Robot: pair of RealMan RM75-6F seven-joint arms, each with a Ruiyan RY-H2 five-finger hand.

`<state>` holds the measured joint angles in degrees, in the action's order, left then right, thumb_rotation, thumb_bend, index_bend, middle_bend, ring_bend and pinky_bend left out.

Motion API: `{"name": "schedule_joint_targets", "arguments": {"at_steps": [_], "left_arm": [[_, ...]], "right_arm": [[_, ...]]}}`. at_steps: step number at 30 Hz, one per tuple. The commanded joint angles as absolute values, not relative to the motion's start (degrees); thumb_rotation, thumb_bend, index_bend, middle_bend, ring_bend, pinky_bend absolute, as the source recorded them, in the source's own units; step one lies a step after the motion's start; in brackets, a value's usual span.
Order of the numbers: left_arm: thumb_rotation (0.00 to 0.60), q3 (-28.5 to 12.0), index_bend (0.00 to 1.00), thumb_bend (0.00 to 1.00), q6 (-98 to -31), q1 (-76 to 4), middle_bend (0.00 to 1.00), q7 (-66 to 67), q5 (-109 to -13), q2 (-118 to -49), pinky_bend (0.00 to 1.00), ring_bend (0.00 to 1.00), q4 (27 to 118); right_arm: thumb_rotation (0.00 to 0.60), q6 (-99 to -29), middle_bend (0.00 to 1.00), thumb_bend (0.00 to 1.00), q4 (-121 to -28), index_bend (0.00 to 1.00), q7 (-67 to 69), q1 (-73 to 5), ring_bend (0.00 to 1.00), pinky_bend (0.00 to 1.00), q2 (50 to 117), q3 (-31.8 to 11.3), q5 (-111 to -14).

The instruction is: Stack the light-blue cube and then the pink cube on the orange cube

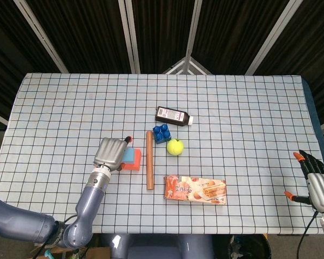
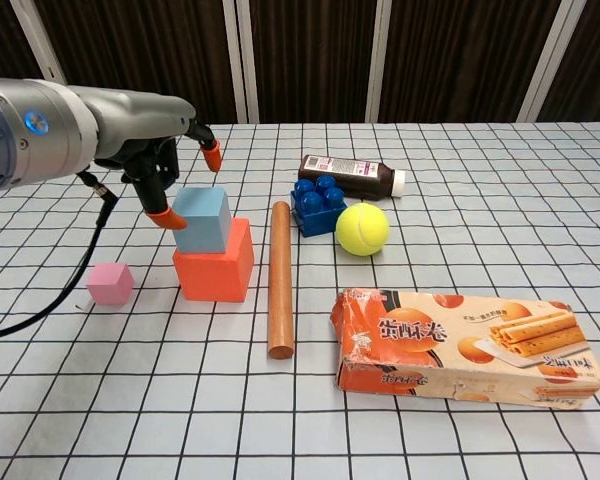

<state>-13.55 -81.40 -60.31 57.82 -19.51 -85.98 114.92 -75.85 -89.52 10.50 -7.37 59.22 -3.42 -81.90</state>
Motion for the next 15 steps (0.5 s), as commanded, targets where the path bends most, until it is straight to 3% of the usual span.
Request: {"name": "schedule_joint_targets", "arguments": {"at_steps": [1, 9, 15], "left_arm": [[0.600, -13.08, 0.23, 0.28, -83.65, -59.45, 0.81, 58.14, -21.08, -83.56, 0.89, 0.79, 118.02], [0.600, -8.78, 0.29, 0.28, -89.04, -54.46, 0.82, 56.43, -27.21, -76.83, 0.89, 0.79, 125.89], [0.600, -5.96, 0.32, 0.28, -87.87, -50.19, 0.82, 51.88, -28.06, -74.36, 0.90, 0.79, 124.56]], "right_arm": [[0.600, -75.77, 0.01, 0.13, -89.56, 0.00, 10.34, -7.40, 0.01, 0.10, 59.22, -3.41, -81.87], [0.600, -75.84, 0.01, 0.13, -90.27, 0.00, 9.15, -7.49, 0.01, 0.10, 59.32, -3.25, -82.23], [0.600, -76.21, 0.01, 0.13, -90.54, 0.00, 8.99, -7.29, 0.01, 0.10, 59.25, -3.18, -82.34]]}}
